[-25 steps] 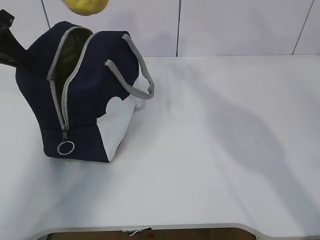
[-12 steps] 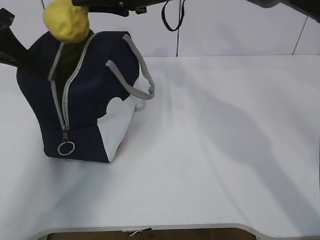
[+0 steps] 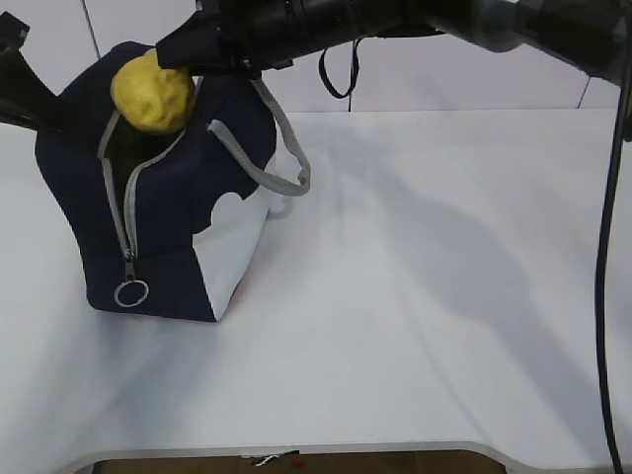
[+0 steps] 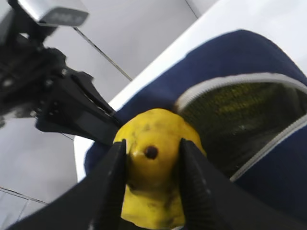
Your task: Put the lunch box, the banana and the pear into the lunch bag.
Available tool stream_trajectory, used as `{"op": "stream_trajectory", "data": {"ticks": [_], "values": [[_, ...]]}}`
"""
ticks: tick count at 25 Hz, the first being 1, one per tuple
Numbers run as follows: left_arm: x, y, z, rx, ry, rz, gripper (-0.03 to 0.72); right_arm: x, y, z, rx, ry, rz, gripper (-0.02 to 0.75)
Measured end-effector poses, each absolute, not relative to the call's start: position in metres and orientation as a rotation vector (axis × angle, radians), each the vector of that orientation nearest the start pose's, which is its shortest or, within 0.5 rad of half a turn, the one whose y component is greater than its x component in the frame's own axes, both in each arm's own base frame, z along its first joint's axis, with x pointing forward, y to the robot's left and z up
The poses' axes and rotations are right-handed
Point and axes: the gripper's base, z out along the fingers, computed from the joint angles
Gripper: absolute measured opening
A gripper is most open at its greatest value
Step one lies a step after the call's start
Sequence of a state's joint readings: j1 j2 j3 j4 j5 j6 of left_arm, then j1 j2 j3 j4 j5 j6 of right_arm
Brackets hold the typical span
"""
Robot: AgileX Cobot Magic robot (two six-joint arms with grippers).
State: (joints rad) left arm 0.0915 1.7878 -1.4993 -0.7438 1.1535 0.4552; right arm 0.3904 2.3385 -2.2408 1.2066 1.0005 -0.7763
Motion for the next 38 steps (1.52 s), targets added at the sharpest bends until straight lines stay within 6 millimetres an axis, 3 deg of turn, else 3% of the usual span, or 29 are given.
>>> {"op": "stream_trajectory", "data": {"ticks": [3,8,11,17,22,30,38], "values": [[0.376,-0.022,0.295,0.165,2.616,-0.864,0.025,0.458,0.265,0.286,-0.774,2.002,1.274,0.361],[0.376,-0.022,0.295,0.166,2.617,-0.865,0.025,0.459,0.266,0.281,-0.722,2.046,1.304,0.534],[0.376,-0.022,0.295,0.166,2.618,-0.867,0.025,0.456,0.266,0.286,-0.741,2.059,1.345,0.569],[0.376,-0.022,0.295,0.164,2.618,-0.866,0.025,0.446,0.262,0.324,-0.833,1.994,1.375,0.578],[0.376,-0.022,0.295,0.164,2.618,-0.866,0.025,0.435,0.248,0.349,-0.902,2.103,1.162,0.578],[0.376,-0.022,0.295,0.164,2.618,-0.866,0.025,0.438,0.237,0.337,-0.759,2.368,0.868,0.564],[0.376,-0.022,0.295,0.163,2.617,-0.868,0.025,0.439,0.247,0.326,-0.682,2.439,0.803,0.557]]}}
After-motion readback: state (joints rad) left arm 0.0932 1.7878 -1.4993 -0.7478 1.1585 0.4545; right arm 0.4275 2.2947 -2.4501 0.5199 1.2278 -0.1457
